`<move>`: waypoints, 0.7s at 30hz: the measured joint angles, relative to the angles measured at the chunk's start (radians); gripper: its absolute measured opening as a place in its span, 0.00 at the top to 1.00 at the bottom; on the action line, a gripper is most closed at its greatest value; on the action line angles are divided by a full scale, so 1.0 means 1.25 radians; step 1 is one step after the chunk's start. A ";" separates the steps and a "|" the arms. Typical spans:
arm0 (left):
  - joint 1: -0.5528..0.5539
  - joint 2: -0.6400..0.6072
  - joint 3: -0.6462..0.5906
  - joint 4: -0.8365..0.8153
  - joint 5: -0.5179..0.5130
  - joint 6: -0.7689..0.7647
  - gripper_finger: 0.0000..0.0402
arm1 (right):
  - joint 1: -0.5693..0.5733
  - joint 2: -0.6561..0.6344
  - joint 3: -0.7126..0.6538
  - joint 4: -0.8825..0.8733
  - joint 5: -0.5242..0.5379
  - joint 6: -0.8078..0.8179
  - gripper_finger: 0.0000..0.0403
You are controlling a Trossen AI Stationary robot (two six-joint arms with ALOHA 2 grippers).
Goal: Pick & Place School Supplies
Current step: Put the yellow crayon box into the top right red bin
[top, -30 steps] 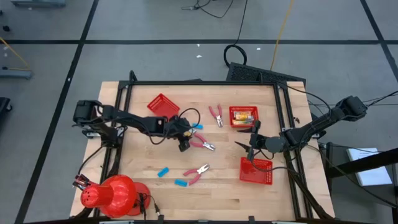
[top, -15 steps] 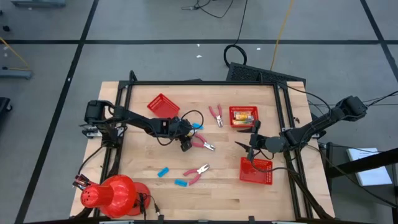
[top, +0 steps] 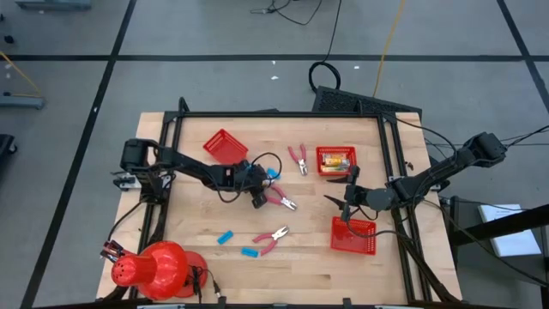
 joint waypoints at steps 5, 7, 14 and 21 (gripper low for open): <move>-0.004 0.002 -0.001 0.036 -0.002 0.062 0.82 | 0.000 0.000 0.000 0.000 0.000 0.006 0.44; -0.004 0.004 -0.001 0.061 -0.001 0.089 0.82 | 0.000 0.000 0.000 0.000 0.000 0.011 0.44; 0.008 0.003 -0.001 0.180 -0.001 0.173 0.82 | 0.000 0.000 0.000 0.000 0.000 0.021 0.44; 0.057 0.002 -0.001 0.319 0.054 0.227 0.82 | 0.000 0.000 0.000 0.000 0.000 0.021 0.44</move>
